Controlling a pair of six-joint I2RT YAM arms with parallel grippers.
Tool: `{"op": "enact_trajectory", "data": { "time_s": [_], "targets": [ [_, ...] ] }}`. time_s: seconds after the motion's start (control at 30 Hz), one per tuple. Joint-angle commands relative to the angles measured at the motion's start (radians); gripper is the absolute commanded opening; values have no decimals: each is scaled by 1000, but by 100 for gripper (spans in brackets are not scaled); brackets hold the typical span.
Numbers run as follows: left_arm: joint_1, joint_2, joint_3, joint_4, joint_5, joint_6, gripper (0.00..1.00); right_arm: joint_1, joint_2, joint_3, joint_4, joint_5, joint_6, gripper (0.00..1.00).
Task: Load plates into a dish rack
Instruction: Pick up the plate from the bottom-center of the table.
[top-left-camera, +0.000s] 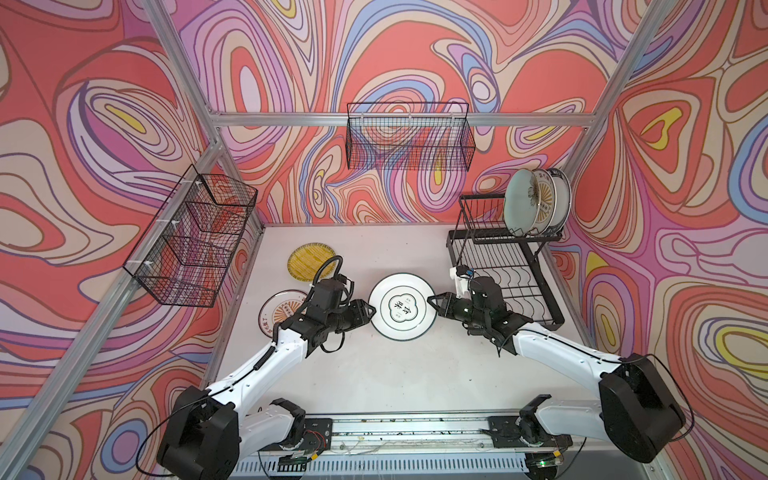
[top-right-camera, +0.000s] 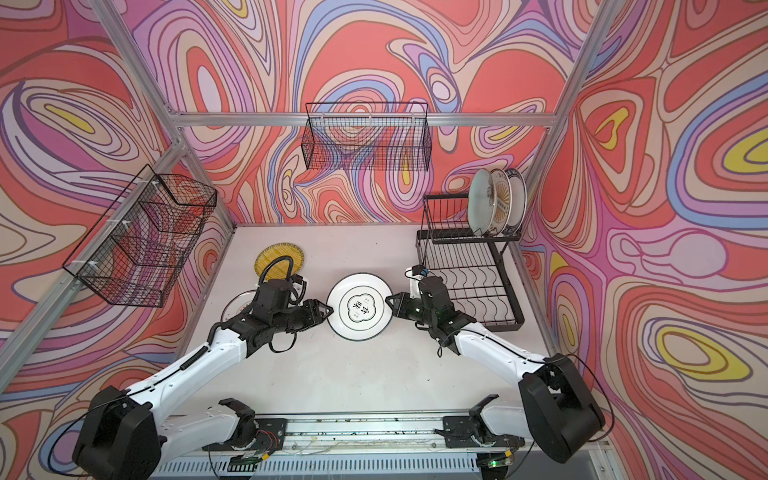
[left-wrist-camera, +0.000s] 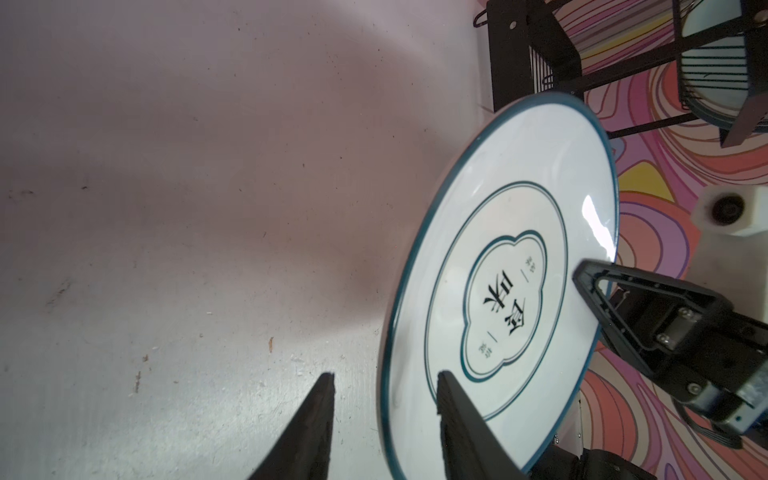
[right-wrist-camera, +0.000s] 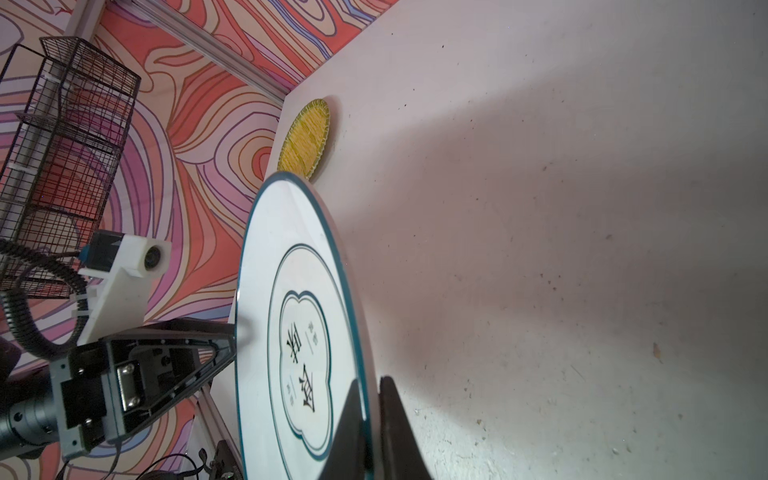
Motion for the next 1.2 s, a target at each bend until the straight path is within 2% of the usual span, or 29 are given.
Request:
{"op": "enact_trajectory", "data": {
  "time_s": [0.0, 0.83, 1.17],
  "targets": [
    [-5, 3, -19, 64, 33, -17, 43, -8, -7, -8, 103, -50, 19, 0],
    [-9, -23, -44, 127, 82, -31, 24, -11, 50, -37, 231, -107, 60, 0],
    [-9, -29, -45, 133, 85, -35, 12, -11, 51, -33, 227, -117, 62, 0]
  ]
}}
